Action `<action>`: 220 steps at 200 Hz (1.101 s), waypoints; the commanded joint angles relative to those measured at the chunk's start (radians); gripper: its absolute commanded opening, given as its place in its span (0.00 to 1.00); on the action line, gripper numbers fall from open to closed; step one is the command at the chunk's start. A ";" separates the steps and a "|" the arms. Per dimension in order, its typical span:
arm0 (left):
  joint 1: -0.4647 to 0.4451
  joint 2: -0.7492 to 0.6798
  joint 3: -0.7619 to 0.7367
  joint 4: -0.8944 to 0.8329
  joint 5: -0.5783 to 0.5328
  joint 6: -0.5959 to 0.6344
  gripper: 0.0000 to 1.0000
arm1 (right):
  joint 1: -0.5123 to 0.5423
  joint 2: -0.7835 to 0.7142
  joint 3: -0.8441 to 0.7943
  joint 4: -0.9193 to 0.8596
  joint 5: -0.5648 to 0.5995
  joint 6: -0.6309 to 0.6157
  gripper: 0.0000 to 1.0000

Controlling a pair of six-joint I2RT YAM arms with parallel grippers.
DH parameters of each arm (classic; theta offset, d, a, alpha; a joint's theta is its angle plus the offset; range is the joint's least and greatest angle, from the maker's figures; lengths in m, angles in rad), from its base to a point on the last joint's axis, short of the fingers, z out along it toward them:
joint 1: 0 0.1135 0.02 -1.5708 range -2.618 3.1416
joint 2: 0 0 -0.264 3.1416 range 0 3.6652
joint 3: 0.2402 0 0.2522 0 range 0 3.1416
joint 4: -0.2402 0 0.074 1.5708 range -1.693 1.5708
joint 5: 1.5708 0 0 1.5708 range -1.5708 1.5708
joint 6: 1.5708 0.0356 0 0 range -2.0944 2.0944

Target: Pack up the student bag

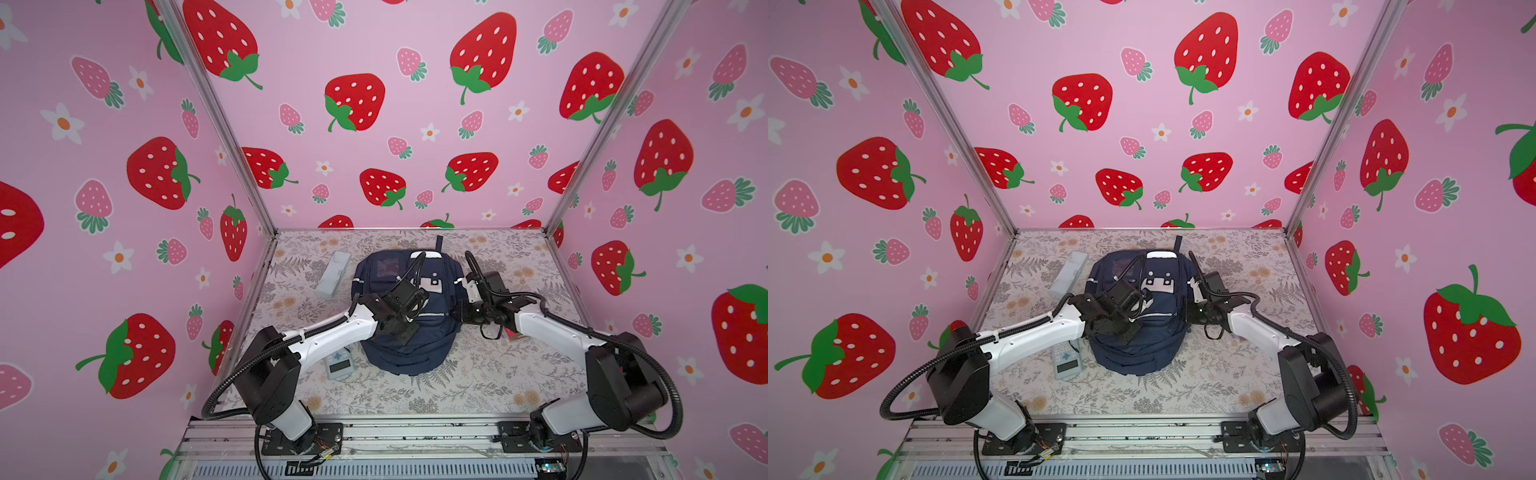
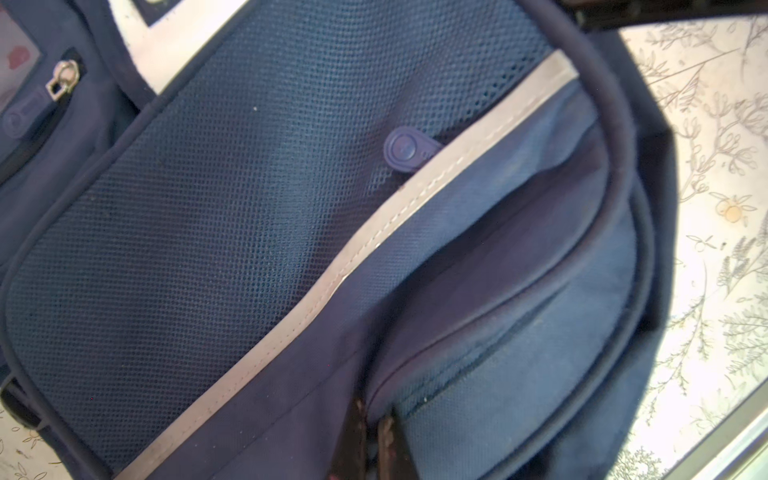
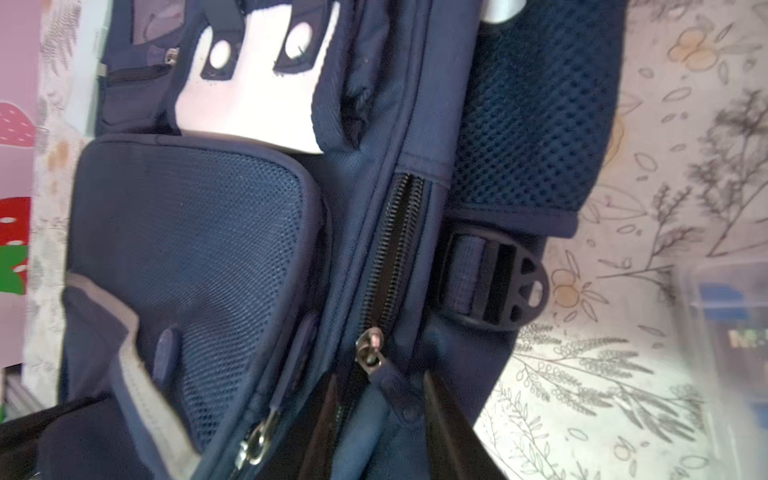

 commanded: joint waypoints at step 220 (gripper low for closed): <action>0.106 -0.084 0.033 0.145 0.165 -0.240 0.00 | 0.190 -0.178 0.109 -0.359 0.127 -0.107 0.00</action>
